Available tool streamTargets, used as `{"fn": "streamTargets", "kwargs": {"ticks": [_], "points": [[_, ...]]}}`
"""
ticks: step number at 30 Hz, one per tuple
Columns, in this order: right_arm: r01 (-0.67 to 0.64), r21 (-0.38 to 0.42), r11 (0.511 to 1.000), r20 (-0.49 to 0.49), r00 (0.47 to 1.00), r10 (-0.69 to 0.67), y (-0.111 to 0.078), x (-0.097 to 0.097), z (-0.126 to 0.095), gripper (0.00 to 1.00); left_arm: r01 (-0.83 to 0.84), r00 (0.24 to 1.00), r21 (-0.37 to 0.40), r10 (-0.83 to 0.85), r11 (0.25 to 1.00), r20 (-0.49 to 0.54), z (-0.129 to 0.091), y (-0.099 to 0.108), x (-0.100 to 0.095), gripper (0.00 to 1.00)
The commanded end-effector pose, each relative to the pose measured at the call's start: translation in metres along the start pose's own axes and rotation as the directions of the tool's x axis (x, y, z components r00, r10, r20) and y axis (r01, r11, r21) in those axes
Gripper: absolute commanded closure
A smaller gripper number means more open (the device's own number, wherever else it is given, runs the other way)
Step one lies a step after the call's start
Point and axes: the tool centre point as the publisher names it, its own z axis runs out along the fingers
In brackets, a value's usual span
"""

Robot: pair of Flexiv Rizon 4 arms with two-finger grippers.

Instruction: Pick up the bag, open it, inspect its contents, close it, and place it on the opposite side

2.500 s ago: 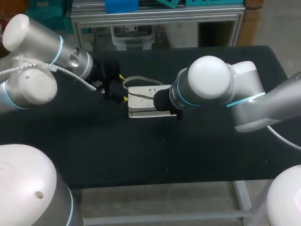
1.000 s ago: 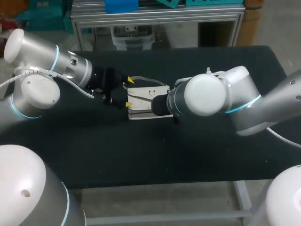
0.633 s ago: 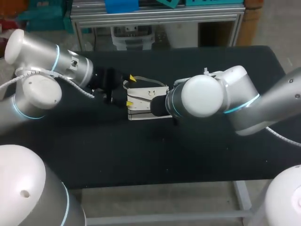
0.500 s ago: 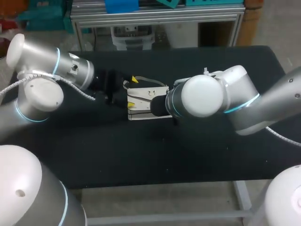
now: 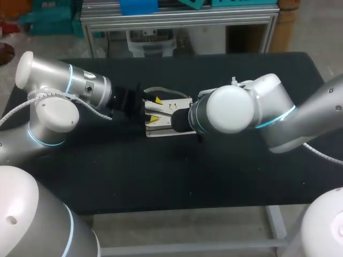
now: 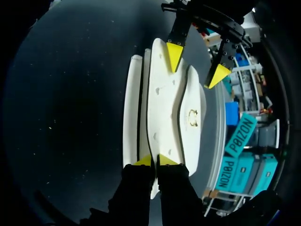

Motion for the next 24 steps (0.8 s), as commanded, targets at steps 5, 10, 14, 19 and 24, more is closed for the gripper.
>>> {"fn": "streamTargets", "kwargs": {"ticks": [5, 10, 14, 19, 24], "points": [[0.000, -0.001, 1.000, 0.004, 1.000, 0.000, 0.000, 0.001, 0.001, 1.00, -0.068, 0.996, -0.030, 0.069, 0.997, 0.059, 0.018, 0.004, 0.002, 0.51], [0.000, -0.001, 1.000, 0.004, 1.000, 0.000, 0.000, 0.001, 0.001, 1.00, -0.092, 0.987, -0.056, 0.098, 0.994, 0.125, 0.023, 0.006, -0.005, 0.55], [0.000, -0.001, 1.000, 0.004, 1.000, 0.000, 0.000, 0.001, 0.001, 1.00, -0.096, 0.982, -0.088, 0.108, 0.991, 0.153, 0.026, 0.009, -0.009, 0.64], [0.000, -0.001, 1.000, 0.004, 1.000, 0.000, 0.000, 0.001, 0.001, 1.00, -0.067, 0.984, -0.099, 0.083, 0.993, 0.161, 0.026, 0.011, -0.013, 1.00], [0.000, -0.001, 1.000, 0.004, 1.000, 0.000, 0.000, 0.001, 0.001, 1.00, -0.013, 0.988, -0.088, 0.026, 0.996, 0.151, 0.019, 0.009, -0.020, 1.00]]}}
